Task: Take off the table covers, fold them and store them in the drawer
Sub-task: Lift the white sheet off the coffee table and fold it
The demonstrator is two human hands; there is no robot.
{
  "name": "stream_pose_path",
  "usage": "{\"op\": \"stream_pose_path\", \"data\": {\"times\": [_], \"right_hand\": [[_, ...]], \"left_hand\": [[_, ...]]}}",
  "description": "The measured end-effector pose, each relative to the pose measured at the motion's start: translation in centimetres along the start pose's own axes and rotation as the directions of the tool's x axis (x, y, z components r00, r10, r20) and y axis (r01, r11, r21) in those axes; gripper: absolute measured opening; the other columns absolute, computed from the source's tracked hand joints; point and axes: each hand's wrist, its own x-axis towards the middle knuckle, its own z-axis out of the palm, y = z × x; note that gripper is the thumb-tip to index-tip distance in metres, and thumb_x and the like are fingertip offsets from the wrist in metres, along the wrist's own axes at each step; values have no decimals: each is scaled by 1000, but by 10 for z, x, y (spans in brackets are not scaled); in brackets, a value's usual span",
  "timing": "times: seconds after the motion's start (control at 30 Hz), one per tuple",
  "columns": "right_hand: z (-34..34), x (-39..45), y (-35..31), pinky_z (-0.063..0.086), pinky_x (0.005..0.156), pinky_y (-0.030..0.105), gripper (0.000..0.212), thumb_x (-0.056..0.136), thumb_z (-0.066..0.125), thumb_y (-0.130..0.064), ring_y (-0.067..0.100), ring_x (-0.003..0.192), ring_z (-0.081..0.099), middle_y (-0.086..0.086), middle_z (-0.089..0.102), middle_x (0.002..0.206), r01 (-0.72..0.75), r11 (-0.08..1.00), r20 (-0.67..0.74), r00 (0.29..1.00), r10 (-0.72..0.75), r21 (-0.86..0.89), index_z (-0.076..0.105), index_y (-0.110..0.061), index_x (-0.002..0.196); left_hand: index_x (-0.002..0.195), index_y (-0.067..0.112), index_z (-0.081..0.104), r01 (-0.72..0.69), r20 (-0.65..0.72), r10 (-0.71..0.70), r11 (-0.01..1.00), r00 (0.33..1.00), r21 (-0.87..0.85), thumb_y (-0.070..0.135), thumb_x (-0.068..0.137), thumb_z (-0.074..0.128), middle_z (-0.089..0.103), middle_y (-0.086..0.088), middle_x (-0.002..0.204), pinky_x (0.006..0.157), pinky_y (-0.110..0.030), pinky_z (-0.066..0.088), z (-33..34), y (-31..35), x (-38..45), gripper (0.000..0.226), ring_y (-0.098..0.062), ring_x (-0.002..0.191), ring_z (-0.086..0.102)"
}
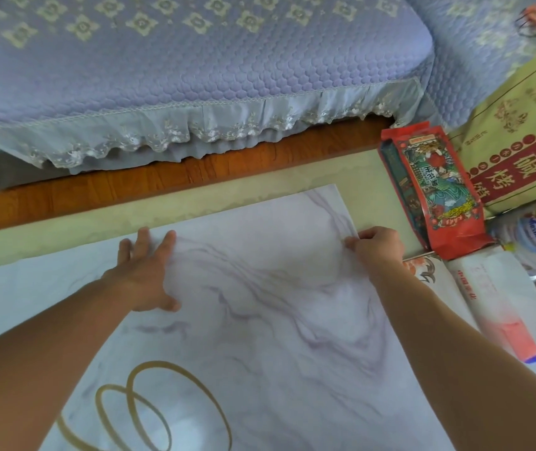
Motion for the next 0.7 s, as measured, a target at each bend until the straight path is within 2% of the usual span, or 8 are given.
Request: {"op": "stream_pose_path", "data": {"times": [0.13, 0.2, 0.33, 0.4, 0.47, 0.57, 0.63, 0.7], "right_hand": [[-2, 1, 2, 43, 75, 29, 17, 83, 81, -21, 27, 93, 61, 5, 66, 87, 18, 1000, 10, 1000, -18, -6, 73, -13, 95], [-1, 2, 3, 45, 75, 30, 14, 83, 80, -20, 27, 93, 62, 2, 65, 83, 23, 1000, 8, 1000, -23, -3, 73, -13, 93], [-1, 3, 5, 50, 80, 33, 10, 82, 81, -19, 27, 94, 64, 0, 67, 84, 33, 999, 0, 999, -33, 28, 72, -17, 88], [0, 1, 5, 44, 76, 31, 16, 85, 78, -19, 26, 93, 62, 3, 68, 92, 76, 997, -3, 997, -76, 14, 70, -15, 99], [2, -5, 8, 39, 74, 30, 26, 91, 71, -18, 25, 89, 57, 7, 65, 99, 177, 984, -2, 984, -177, -37, 59, -16, 114], [10, -13, 16, 46, 71, 36, 25, 94, 61, -14, 27, 86, 56, 9, 63, 101, 291, 953, -17, 956, -294, -87, 53, -19, 117], [13, -15, 22, 50, 78, 38, 26, 93, 59, -12, 27, 92, 57, 8, 63, 107, 300, 952, -30, 953, -302, -61, 55, -20, 117], [14, -16, 23, 49, 84, 39, 32, 92, 61, -11, 24, 98, 56, 5, 57, 116, 287, 958, -43, 957, -287, 1, 56, -21, 122]], "left_hand": [[156, 41, -19, -34, -92, 38, 998, 995, 48, 75, 68, 76, -31, 1, 164, 121, -58, 21, 0, -4, 4, 134, -30, 154, -20], [157, 38, -18, -83, -152, 95, 993, 984, 79, 74, 71, 74, -26, 1, 166, 123, -56, 18, 0, -2, 7, 131, -27, 155, -18], [158, 37, -19, -122, -145, 138, 986, 980, 114, 73, 72, 74, -23, -2, 167, 125, -52, 15, -1, 6, 11, 131, -27, 156, -16], [157, 36, -19, -130, -155, 152, 981, 976, 142, 74, 70, 75, -20, -2, 167, 126, -52, 11, -1, 8, 13, 134, -27, 155, -18], [157, 36, -20, -155, -166, 182, 974, 969, 166, 74, 68, 76, -16, -4, 167, 126, -51, 7, -3, 9, 15, 137, -27, 155, -18], [156, 38, -22, -181, -173, 223, 956, 959, 231, 76, 64, 77, 0, -11, 163, 126, -50, 8, -9, 13, 17, 140, -31, 155, -2], [155, 38, -22, -169, -192, 231, 941, 954, 292, 80, 60, 76, 13, -12, 156, 125, -50, 13, -13, 18, 17, 143, -34, 150, 15], [153, 37, -26, -154, -219, 234, 931, 947, 331, 83, 57, 75, 18, -12, 150, 124, -52, 16, -14, 19, 15, 147, -35, 145, 23]]}}
